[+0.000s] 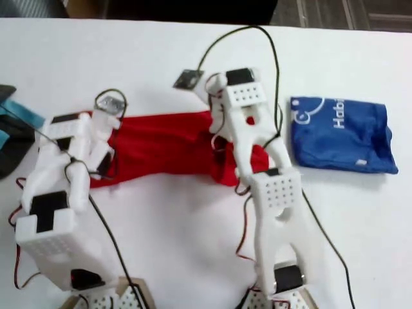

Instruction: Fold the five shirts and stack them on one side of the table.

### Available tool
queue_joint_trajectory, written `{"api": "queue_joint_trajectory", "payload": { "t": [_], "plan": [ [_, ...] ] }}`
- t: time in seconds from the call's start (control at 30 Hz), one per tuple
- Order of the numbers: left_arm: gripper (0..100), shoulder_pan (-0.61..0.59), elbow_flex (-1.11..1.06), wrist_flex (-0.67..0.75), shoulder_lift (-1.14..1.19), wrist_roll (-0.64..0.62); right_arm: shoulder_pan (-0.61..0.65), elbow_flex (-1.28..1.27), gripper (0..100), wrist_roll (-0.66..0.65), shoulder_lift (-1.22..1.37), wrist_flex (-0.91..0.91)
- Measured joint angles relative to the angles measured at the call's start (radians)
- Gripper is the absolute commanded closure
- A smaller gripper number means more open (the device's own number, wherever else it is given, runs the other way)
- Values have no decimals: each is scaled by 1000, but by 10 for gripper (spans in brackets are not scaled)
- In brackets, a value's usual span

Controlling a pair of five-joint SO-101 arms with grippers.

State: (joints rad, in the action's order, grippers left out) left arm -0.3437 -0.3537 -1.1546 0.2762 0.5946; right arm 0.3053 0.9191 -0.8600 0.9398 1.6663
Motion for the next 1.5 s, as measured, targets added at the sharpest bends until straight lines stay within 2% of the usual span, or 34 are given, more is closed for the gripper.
{"api": "queue_joint_trajectory", "payload": {
  "t": [0.1,0.33,0.67,0.73,0.8,0.87,1.1,1.5],
  "plan": [
    [973,0,0,0,0,0,-8,72,800,40,29,20],
    [973,0,0,0,0,0,-28,178,800,52,31,28],
    [973,0,0,0,0,0,-61,196,805,81,18,31],
    [973,0,0,0,0,0,-60,196,861,121,-18,35],
    [973,0,0,0,0,0,-49,175,995,163,-75,41],
    [973,0,0,0,0,0,-25,117,964,184,-140,41],
    [973,0,0,0,0,0,100,-247,977,201,-379,41],
    [973,0,0,0,0,0,150,-1003,977,201,-991,-8]
  ]
}}
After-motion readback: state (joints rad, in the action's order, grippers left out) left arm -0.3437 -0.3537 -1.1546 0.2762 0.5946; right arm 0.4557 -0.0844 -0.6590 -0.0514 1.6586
